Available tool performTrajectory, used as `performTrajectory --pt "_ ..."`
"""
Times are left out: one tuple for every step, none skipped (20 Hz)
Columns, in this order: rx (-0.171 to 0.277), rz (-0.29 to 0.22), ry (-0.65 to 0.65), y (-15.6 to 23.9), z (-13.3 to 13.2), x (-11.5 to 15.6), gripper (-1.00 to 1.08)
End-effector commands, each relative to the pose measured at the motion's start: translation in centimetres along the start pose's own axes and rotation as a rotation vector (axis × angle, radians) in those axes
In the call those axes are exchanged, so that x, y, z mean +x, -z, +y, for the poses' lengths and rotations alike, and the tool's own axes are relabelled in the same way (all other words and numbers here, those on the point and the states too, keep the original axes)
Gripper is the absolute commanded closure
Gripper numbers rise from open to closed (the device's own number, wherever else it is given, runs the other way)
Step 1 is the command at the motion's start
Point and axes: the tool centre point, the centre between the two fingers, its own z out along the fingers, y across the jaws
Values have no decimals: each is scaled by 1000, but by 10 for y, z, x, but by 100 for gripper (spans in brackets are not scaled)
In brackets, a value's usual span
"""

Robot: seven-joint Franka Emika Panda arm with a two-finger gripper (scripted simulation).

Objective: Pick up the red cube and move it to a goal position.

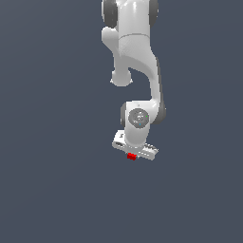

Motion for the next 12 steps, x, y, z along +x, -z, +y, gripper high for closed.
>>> performTrajectory --pt "0 0 0 0 0 0 108" --pt "0 0 0 0 0 0 108" --pt "0 0 0 0 0 0 108" --pt "0 0 0 0 0 0 108" --pt "0 0 0 0 0 0 108" --pt "0 0 0 0 0 0 108" --pt "0 0 0 0 0 0 108" --pt "0 0 0 0 0 0 108" --pt "0 0 0 0 0 0 108" --pt "0 0 0 0 0 0 108" --pt "0 0 0 1 1 0 108" --pt "0 0 0 2 2 0 108"
